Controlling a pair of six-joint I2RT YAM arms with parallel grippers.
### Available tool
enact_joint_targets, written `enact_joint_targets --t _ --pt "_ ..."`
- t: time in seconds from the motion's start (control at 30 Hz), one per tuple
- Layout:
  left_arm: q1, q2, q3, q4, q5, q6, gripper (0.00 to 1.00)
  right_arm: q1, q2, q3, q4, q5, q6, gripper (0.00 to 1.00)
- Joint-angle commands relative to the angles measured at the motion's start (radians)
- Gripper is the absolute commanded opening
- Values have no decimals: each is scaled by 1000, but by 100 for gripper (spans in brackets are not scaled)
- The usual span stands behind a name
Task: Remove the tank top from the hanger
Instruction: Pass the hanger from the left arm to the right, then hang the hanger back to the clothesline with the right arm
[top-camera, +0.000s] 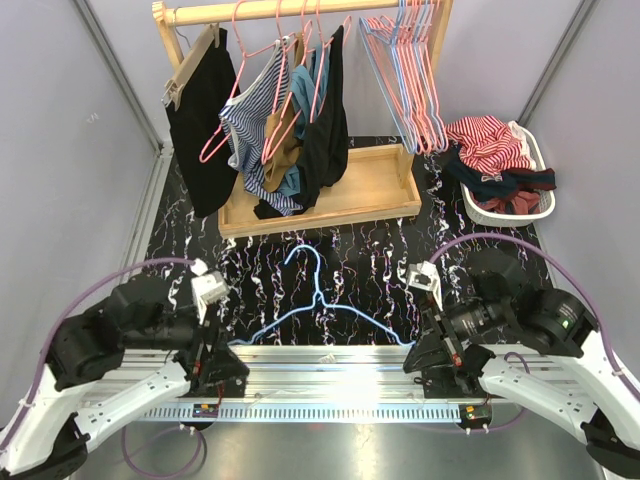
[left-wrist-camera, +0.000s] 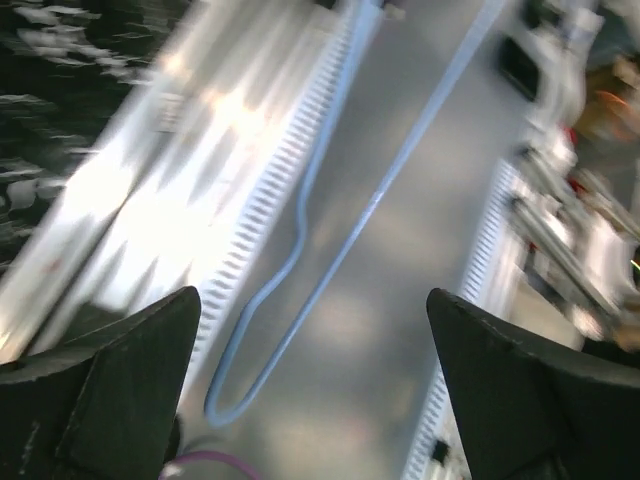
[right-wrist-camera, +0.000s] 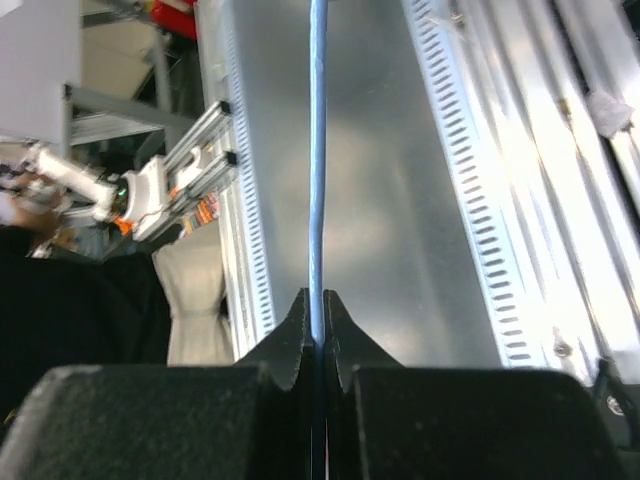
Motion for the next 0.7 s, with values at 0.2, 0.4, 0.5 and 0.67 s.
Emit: enact_joint_targets --t 0.2,0.4,0.5,0.67 --pt "-2 -44 224 49 -752 -55 99 13 -105 150 -68 789 39 0" --pt "-2 -7 92 150 -640 -67 99 11 -68 202 40 1295 53 0" --pt "-2 -37 61 202 -614 -82 99 11 -1 210 111 1391 18 0" --pt "-2 -79 18 238 -608 -101 99 13 180 263 297 1490 -74 0"
